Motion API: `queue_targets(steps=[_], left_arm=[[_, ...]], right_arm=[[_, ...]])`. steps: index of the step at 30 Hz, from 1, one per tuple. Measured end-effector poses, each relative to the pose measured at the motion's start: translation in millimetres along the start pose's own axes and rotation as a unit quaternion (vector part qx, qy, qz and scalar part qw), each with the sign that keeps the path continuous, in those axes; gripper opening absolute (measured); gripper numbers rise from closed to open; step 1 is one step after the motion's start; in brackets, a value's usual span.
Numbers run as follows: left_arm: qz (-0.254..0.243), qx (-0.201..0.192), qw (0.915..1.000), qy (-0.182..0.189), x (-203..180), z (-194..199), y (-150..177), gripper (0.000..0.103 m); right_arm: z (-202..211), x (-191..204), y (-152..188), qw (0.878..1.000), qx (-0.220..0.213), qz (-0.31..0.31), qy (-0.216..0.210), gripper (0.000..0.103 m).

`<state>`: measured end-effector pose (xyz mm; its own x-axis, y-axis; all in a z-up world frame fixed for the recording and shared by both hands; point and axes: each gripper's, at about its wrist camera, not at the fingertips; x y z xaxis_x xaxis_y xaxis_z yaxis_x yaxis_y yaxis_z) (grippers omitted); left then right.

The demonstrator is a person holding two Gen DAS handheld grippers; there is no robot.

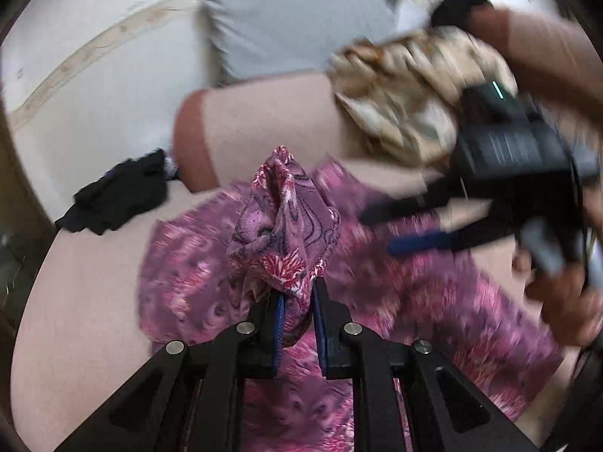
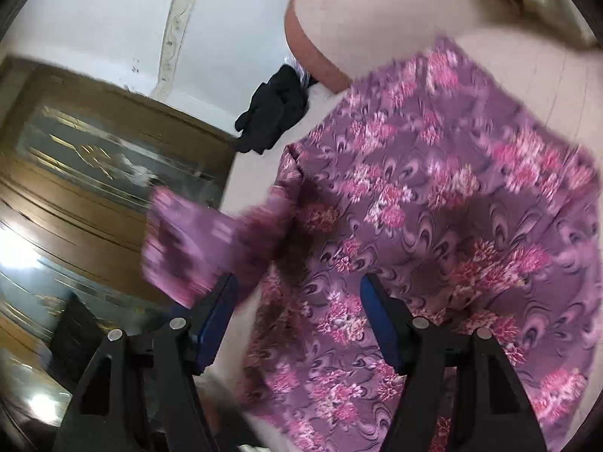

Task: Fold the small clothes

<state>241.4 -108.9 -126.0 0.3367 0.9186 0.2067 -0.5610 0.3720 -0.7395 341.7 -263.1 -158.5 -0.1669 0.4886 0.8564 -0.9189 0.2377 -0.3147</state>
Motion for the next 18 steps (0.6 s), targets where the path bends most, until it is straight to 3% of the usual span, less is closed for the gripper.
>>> queue_targets(steps=[4, 9, 11, 13, 16, 18], left_arm=[[-0.059, 0.022, 0.9980, -0.007, -34.0, -21.4, 16.9, 0.014], [-0.137, 0.034, 0.9896, -0.025, -58.2, -26.8, 38.0, 0.018], [-0.167, 0.056, 0.9843, 0.002, -70.2, -29.6, 48.4, 0.023], [-0.185, 0.090, 0.9776, 0.043, -78.4, -28.5, 50.8, 0.049], [-0.164, 0.100, 0.9746, 0.115, -71.0, -12.7, 42.0, 0.066], [-0.142, 0.096, 0.9752, 0.140, -57.8, -2.2, 29.3, 0.073]], right_arm=[[-6.9, -35.8, -5.9, 0.997, 0.027, -0.062, -0.043, 0.073], [-23.4, -60.5, -3.1, 0.993, 0.037, -0.107, -0.027, 0.074], [-30.9, -60.4, 2.2, 0.993, 0.052, -0.101, -0.004, 0.074], [-40.5, -58.2, 5.3, 0.993, 0.070, -0.084, 0.033, 0.074], [-40.3, -61.9, 5.3, 0.992, 0.079, -0.090, 0.045, 0.074], [-33.0, -62.1, 2.3, 0.993, 0.070, -0.087, 0.044, 0.074]])
Point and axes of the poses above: each gripper's, at about its wrist camera, not at the fingertips, and z roughly against the way its jaws point, x to its left, y to its underside, and after that the axes turned 5 degrees about -y, right-handed
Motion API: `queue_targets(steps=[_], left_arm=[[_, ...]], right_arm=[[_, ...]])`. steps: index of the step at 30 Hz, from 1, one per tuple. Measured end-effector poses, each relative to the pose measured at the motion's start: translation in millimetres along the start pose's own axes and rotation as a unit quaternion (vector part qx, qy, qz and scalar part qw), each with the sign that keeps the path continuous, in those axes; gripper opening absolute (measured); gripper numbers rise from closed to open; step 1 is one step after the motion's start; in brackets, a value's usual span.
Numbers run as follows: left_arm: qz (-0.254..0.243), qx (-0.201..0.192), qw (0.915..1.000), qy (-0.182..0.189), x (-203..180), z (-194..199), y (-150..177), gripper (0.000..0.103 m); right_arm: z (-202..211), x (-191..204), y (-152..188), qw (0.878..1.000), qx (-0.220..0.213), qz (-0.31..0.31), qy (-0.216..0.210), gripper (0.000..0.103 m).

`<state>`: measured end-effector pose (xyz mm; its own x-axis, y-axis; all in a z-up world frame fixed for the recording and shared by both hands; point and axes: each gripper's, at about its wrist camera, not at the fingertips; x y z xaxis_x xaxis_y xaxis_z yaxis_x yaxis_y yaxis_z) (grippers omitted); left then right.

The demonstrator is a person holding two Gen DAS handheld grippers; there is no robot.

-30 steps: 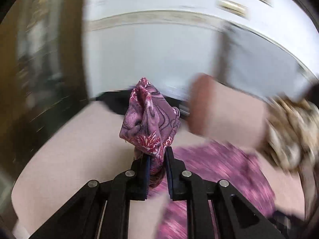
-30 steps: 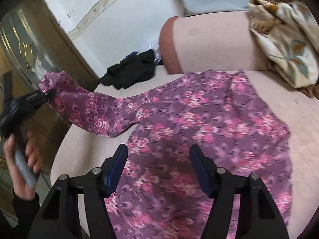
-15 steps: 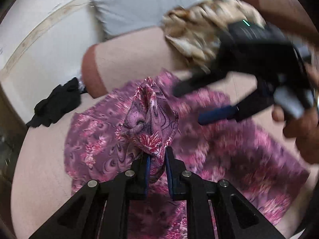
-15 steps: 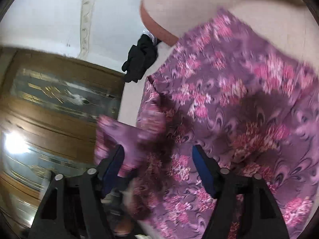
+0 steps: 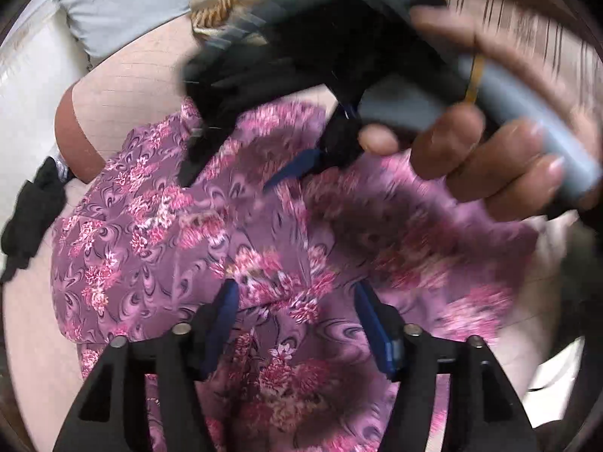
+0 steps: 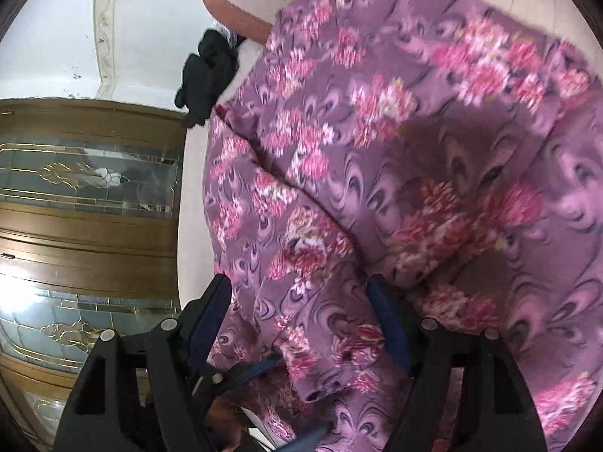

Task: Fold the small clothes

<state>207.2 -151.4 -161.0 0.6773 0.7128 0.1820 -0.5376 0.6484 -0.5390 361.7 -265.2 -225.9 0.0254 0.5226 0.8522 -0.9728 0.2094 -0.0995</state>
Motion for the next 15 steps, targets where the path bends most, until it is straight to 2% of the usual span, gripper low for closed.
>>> queue_targets(steps=[3, 5, 6, 7, 8, 9, 10, 12, 13, 14, 15], left_arm=[[0.058, -0.019, 0.9980, 0.017, 37.0, 19.5, -8.9, 0.082], [0.115, -0.019, 0.9928, 0.028, 68.8, 22.5, -9.5, 0.085], [0.147, -0.013, 0.9888, 0.022, 87.4, 19.1, -10.0, 0.088], [0.184, -0.005, 0.9828, 0.012, 104.4, 15.1, -6.2, 0.088], [0.230, 0.010, 0.9732, 0.000, 127.4, 7.4, -1.0, 0.088], [0.262, 0.026, 0.9647, -0.008, 145.3, -1.1, 2.9, 0.088], [0.302, 0.044, 0.9522, -0.013, 165.2, -9.8, 10.7, 0.088], [0.389, 0.074, 0.9181, -0.015, 202.2, -24.7, 33.5, 0.088], [0.429, 0.094, 0.8985, -0.015, 217.8, -32.1, 46.4, 0.088], [0.455, 0.106, 0.8841, -0.009, 227.1, -38.2, 57.5, 0.088], [0.488, 0.121, 0.8645, 0.002, 236.9, -45.2, 70.6, 0.088]], right_arm=[[12.4, 0.8, -2.3, 1.000, -0.004, 0.009, -0.008, 0.074], [9.8, 5.1, -0.2, 0.999, 0.005, 0.027, 0.037, 0.073], [1.6, 9.2, 3.7, 0.997, 0.019, 0.040, 0.064, 0.064], [-6.2, 11.6, 7.8, 0.995, 0.030, 0.048, 0.086, 0.040], [-14.6, 14.0, 10.5, 0.991, 0.042, 0.056, 0.111, 0.029], [-23.6, 17.6, 15.6, 0.986, 0.056, 0.068, 0.143, 0.012], [-27.1, 20.2, 18.8, 0.982, 0.060, 0.078, 0.163, 0.010], [-24.6, 32.5, 25.3, 0.976, 0.056, 0.098, 0.188, 0.008], [-15.9, 43.7, 30.0, 0.974, 0.050, 0.109, 0.190, 0.008], [-6.3, 53.6, 34.7, 0.975, 0.042, 0.117, 0.182, 0.008], [3.4, 62.1, 39.5, 0.977, 0.036, 0.122, 0.172, 0.008]])
Point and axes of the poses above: each gripper's, at about its wrist camera, not at the fingertips, and z roughly against the way its jaws point, x to its left, y to its underside, and after that the axes turned 5 degrees about -y, right-handed
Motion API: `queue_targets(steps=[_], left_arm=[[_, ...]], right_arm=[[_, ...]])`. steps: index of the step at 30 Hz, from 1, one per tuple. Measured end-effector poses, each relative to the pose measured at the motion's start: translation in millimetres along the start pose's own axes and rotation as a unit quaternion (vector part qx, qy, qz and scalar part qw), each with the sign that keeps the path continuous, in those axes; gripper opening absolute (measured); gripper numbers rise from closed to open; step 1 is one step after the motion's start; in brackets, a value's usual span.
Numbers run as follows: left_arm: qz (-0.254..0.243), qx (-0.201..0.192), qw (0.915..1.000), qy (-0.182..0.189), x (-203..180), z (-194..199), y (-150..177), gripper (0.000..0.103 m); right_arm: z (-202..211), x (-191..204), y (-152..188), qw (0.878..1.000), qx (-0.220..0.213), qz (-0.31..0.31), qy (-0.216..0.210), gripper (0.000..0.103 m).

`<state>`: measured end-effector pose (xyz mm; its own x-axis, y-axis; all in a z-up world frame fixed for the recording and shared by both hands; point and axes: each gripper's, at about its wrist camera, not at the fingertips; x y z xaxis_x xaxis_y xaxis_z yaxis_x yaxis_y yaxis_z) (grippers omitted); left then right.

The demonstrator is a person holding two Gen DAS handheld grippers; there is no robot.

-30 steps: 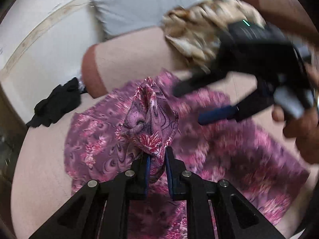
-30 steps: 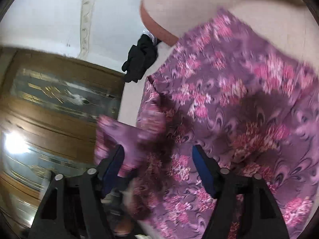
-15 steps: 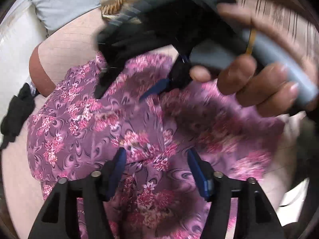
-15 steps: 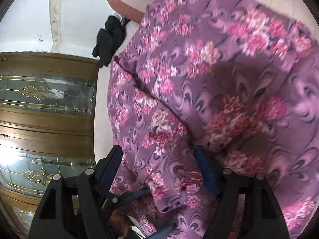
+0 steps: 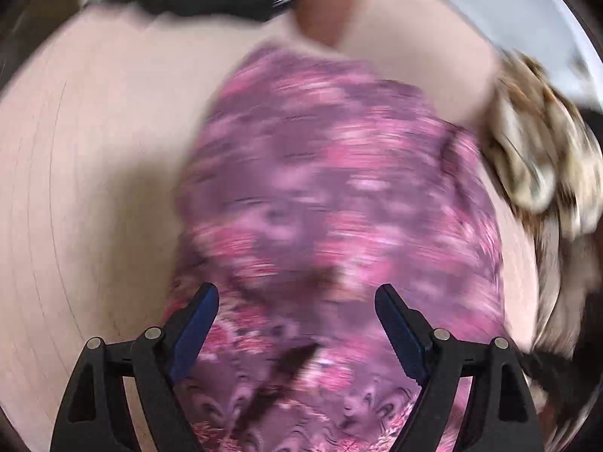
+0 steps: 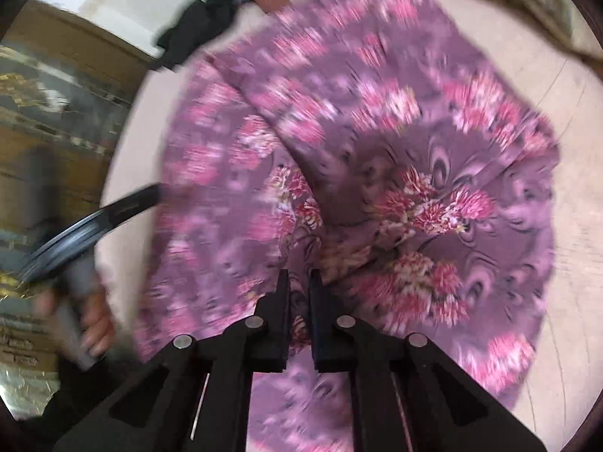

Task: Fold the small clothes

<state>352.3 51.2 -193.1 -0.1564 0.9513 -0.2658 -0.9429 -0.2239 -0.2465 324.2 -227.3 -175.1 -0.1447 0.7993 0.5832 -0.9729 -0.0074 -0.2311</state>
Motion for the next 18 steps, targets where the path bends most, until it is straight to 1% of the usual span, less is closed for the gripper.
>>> queue_targets(steps=[1, 2, 3, 4, 6, 7, 8, 9, 12, 13, 14, 15, 16, 18], left_arm=[[0.034, 0.014, 0.9993, 0.006, 13.6, -6.7, -0.8, 0.088], [0.054, 0.016, 0.9983, 0.016, 21.3, -8.5, 0.8, 0.088], [0.070, 0.021, 0.9970, 0.025, 27.7, -10.9, 1.2, 0.088], [0.075, 0.025, 0.9964, 0.028, 29.2, -12.0, 1.3, 0.088], [0.080, 0.028, 0.9959, 0.032, 28.6, -13.1, -0.9, 0.088], [0.078, 0.025, 0.9961, 0.031, 27.4, -12.4, -2.4, 0.088], [0.073, 0.020, 0.9967, 0.027, 25.5, -9.3, -3.6, 0.088], [0.069, 0.014, 0.9973, 0.023, 24.1, -6.5, -4.0, 0.088], [0.065, 0.000, 0.9979, 0.008, 24.1, -2.1, -9.1, 0.088], [0.069, 0.003, 0.9976, 0.004, 26.9, -3.8, -10.7, 0.088], [0.075, 0.009, 0.9972, 0.004, 33.6, -5.5, -14.4, 0.088], [0.083, 0.014, 0.9964, 0.005, 39.3, -8.8, -15.8, 0.088], [0.094, 0.017, 0.9954, 0.006, 43.0, -11.5, -16.9, 0.088], [0.112, 0.019, 0.9935, 0.011, 51.2, -11.8, -18.1, 0.088]], right_arm=[[17.7, 5.7, 8.2, 1.000, -0.011, 0.004, -0.015, 0.008], [27.1, 9.9, 14.8, 1.000, -0.016, 0.011, -0.014, 0.008], [32.1, 12.9, 22.4, 1.000, -0.019, 0.024, 0.003, 0.008], [30.4, 9.9, 28.4, 0.999, -0.012, 0.032, 0.015, 0.008], [7.3, -10.0, 32.9, 0.998, 0.029, 0.022, 0.057, 0.009], [-9.2, -24.0, 35.1, 0.996, 0.060, 0.008, 0.072, 0.009], [-20.4, -33.3, 37.2, 0.994, 0.079, -0.004, 0.074, 0.009], [-24.9, -35.9, 38.0, 0.993, 0.086, -0.010, 0.075, 0.009], [-0.4, -10.9, 38.8, 0.994, 0.062, 0.045, 0.072, 0.008], [12.0, 1.5, 40.1, 0.994, 0.048, 0.066, 0.069, 0.008], [15.7, 6.7, 41.8, 0.993, 0.046, 0.080, 0.078, 0.008], [11.1, 10.9, 43.2, 0.988, 0.054, 0.100, 0.106, 0.008], [-1.3, 9.1, 49.3, 0.981, 0.076, 0.119, 0.135, 0.009], [-26.8, -4.2, 54.6, 0.974, 0.118, 0.129, 0.146, 0.011]])
Point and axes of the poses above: each gripper's, at about its wrist camera, not at the fingertips, and z roughly against the way its jaws point, x to its left, y to its underside, and after that the axes turned 5 degrees about -y, right-handed
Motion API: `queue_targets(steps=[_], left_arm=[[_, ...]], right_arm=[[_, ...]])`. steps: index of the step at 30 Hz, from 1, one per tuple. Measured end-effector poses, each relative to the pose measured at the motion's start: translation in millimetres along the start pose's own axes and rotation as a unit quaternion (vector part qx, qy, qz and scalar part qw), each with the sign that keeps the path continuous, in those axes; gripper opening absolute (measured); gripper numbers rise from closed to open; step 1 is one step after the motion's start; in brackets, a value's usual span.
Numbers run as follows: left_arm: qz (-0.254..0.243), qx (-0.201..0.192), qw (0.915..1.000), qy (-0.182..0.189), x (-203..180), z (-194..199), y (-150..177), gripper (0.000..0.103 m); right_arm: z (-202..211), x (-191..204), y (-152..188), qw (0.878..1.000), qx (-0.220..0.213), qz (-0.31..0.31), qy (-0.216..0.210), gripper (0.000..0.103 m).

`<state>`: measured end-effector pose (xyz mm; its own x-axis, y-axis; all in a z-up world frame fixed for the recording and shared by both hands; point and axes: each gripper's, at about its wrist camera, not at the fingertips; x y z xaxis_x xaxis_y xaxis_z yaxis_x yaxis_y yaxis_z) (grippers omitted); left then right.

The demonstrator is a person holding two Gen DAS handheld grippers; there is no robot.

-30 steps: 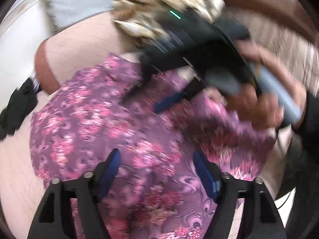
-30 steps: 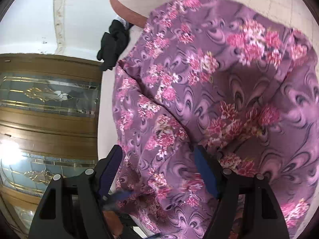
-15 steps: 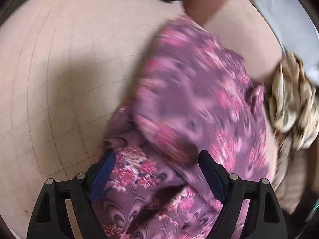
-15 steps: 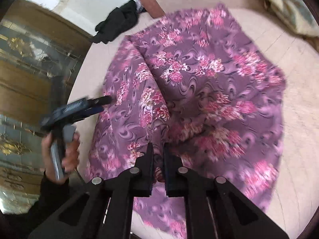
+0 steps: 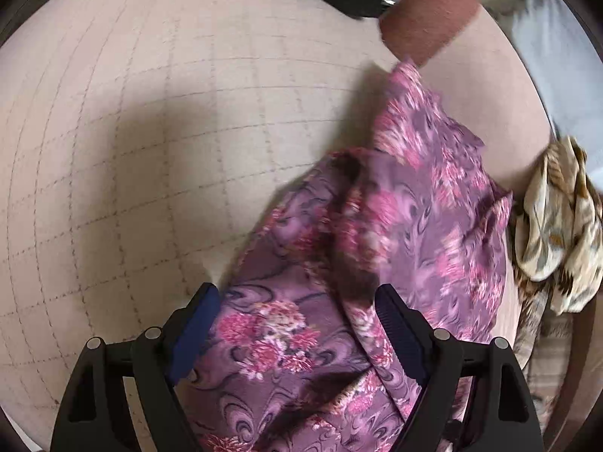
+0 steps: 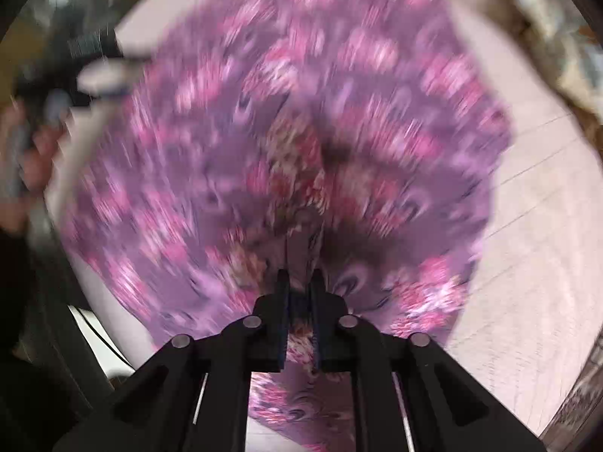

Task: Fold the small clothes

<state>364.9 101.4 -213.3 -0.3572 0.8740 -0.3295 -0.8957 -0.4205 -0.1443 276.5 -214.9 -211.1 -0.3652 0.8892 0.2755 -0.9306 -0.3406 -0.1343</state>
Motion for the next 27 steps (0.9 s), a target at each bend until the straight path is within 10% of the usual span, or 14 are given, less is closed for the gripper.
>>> queue_targets(steps=[3, 5, 6, 7, 10, 14, 23, 27], left_arm=[[0.020, -0.006, 0.9997, 0.013, 10.7, 6.3, -4.1, 0.088], [0.044, -0.013, 0.9985, 0.029, 22.1, 11.9, -8.0, 0.087], [0.054, -0.015, 0.9977, 0.039, 25.6, 13.2, -9.9, 0.085], [0.063, -0.014, 0.9966, 0.051, 29.0, 13.4, -11.2, 0.076], [0.089, 0.010, 0.9898, 0.111, 35.5, 7.8, -14.5, 0.053], [0.151, 0.026, 0.9720, 0.178, 42.2, -5.5, -25.4, 0.052], [0.192, 0.048, 0.9595, 0.200, 31.5, -40.8, -54.3, 0.052], [0.206, 0.049, 0.9540, 0.212, 34.4, -43.4, -54.1, 0.052]], right_arm=[[7.9, 4.7, 0.7, 1.000, -0.006, 0.024, -0.004, 0.014], [46.3, 7.4, 1.2, 0.996, -0.075, 0.041, -0.038, 0.047], [65.0, 8.2, 1.5, 0.991, -0.117, 0.047, -0.044, 0.087], [80.7, 8.5, 2.0, 0.985, -0.160, 0.049, -0.046, 0.095], [111.8, 5.1, -5.7, 0.970, -0.215, 0.039, -0.104, 0.095], [123.4, 24.2, -47.8, 0.959, -0.245, 0.053, -0.136, 0.095], [44.9, 12.5, -247.1, 0.964, -0.169, -0.079, -0.187, 0.084], [-6.1, 7.8, -306.6, 0.972, -0.136, -0.112, -0.158, 0.063]])
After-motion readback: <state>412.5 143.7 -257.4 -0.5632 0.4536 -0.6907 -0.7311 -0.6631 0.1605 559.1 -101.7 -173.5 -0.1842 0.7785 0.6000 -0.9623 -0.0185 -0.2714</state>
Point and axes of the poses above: each gripper's, at about its wrist camera, not at the fingertips, and z roughly against the way its jaws point, x to its left, y to its underside, and after that the axes turned 5 degrees about -y, right-handed
